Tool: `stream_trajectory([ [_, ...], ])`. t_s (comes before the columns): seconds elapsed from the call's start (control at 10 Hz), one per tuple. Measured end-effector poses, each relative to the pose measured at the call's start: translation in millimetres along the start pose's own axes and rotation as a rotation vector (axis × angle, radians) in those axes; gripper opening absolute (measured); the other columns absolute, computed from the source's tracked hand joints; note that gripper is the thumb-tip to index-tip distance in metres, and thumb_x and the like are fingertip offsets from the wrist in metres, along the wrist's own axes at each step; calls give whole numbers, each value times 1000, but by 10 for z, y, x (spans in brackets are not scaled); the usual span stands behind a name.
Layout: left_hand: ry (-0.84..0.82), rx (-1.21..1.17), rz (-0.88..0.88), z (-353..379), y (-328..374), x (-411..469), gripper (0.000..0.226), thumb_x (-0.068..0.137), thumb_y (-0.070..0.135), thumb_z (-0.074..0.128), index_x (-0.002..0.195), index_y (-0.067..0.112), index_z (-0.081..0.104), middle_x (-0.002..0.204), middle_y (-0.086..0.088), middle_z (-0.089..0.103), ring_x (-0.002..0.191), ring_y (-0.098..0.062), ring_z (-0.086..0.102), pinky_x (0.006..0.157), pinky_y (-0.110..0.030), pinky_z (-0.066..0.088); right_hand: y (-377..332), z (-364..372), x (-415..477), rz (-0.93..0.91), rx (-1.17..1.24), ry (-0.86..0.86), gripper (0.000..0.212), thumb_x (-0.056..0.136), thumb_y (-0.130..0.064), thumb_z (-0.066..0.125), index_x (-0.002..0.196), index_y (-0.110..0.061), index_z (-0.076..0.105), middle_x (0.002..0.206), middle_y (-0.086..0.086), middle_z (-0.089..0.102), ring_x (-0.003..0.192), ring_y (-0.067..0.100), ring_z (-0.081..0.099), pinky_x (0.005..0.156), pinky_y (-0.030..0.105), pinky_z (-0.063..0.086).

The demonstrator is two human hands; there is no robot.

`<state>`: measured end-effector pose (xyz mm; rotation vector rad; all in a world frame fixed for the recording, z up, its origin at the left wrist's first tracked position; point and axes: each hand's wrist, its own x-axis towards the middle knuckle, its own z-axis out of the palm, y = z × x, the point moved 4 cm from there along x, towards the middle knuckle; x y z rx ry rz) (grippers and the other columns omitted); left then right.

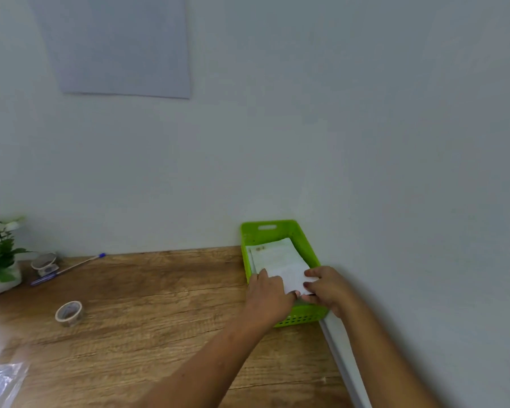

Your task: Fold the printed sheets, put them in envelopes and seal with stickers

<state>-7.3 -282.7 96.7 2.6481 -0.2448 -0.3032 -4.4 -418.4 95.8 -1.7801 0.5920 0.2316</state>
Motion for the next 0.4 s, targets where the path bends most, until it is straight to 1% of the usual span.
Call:
stream_trajectory([
  [0.1, -20, 99, 15, 53, -49, 6, 55, 91, 53, 44, 134, 19, 49, 147, -11, 31, 136, -30, 24, 112, -49, 21, 25, 67, 116, 24, -126, -46, 45, 88, 11, 53, 131, 0, 48, 139, 24, 36, 115, 45, 53, 68, 40, 60],
  [0.2, -17, 136, 27, 91, -94, 14, 53, 91, 53, 44, 134, 24, 49, 151, -8, 26, 140, -27, 17, 113, -54, 14, 35, 61, 185, 30, -236, -26, 48, 88, 7, 57, 133, -4, 47, 139, 22, 39, 116, 41, 53, 54, 31, 59],
  [0.3, 2, 115, 39, 112, -128, 29, 50, 90, 53, 45, 133, 27, 51, 152, -7, 23, 142, -25, 13, 113, -56, 11, -7, 5, 213, -68, -546, 67, 54, 88, -14, 63, 138, -13, 45, 140, 14, 46, 121, 31, 52, 86, 36, 54],
  [0.4, 40, 80, 41, 85, -177, 45, 49, 90, 52, 46, 132, 27, 50, 153, -7, 20, 143, -25, 9, 113, -56, 10, -67, 23, 163, -121, -672, 180, 50, 89, -23, 60, 136, -18, 47, 138, 9, 50, 123, 27, 51, 97, 34, 47],
])
